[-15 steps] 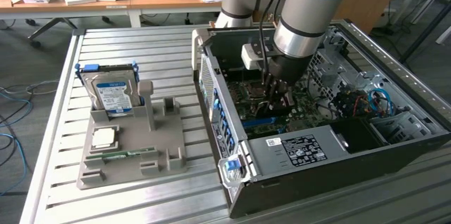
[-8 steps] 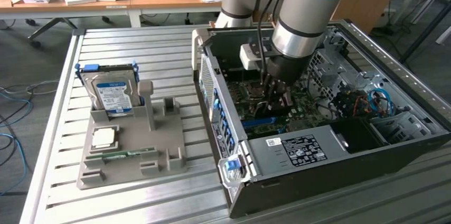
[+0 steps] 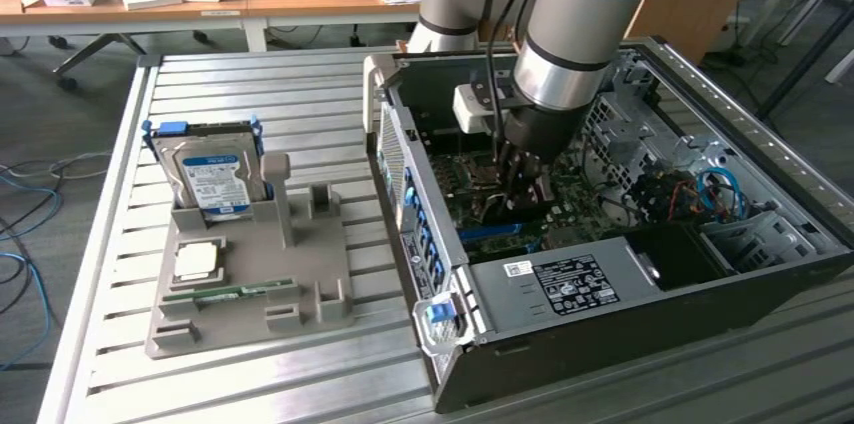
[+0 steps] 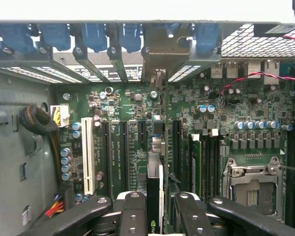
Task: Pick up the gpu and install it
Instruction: 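Insert the gpu into the slot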
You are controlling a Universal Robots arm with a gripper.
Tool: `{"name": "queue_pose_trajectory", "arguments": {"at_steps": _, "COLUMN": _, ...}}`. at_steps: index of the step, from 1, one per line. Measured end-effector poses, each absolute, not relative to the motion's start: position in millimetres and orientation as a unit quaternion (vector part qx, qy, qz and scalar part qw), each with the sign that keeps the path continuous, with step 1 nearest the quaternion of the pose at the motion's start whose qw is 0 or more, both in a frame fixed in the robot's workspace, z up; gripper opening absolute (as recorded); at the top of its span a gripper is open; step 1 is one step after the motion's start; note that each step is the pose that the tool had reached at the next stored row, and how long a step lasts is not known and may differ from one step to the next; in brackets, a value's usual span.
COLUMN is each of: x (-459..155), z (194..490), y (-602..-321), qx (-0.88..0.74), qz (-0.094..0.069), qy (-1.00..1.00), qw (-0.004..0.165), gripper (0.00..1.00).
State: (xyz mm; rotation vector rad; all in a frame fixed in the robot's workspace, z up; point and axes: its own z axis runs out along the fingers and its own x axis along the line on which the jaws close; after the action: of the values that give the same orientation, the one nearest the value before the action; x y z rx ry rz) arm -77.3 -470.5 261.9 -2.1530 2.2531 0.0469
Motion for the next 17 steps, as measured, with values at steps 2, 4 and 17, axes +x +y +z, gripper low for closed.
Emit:
{"name": "queue_pose_trajectory", "arguments": {"at_steps": 2, "x": -77.2, "z": 261.9, "y": -470.4, "qx": -0.691, "qz": 0.014, "qy": 0.723, "qw": 0.011, "gripper": 0.26}}
{"name": "queue_pose_trajectory", "arguments": {"at_steps": 4, "x": -77.2, "z": 261.9, "y": -470.4, "qx": -0.691, "qz": 0.014, "qy": 0.723, "qw": 0.011, "gripper": 0.26}}
{"name": "queue_pose_trajectory", "arguments": {"at_steps": 17, "x": -77.2, "z": 261.5, "y": -466.9, "qx": -0.691, "qz": 0.009, "qy": 0.723, "qw": 0.007, "gripper": 0.26}}
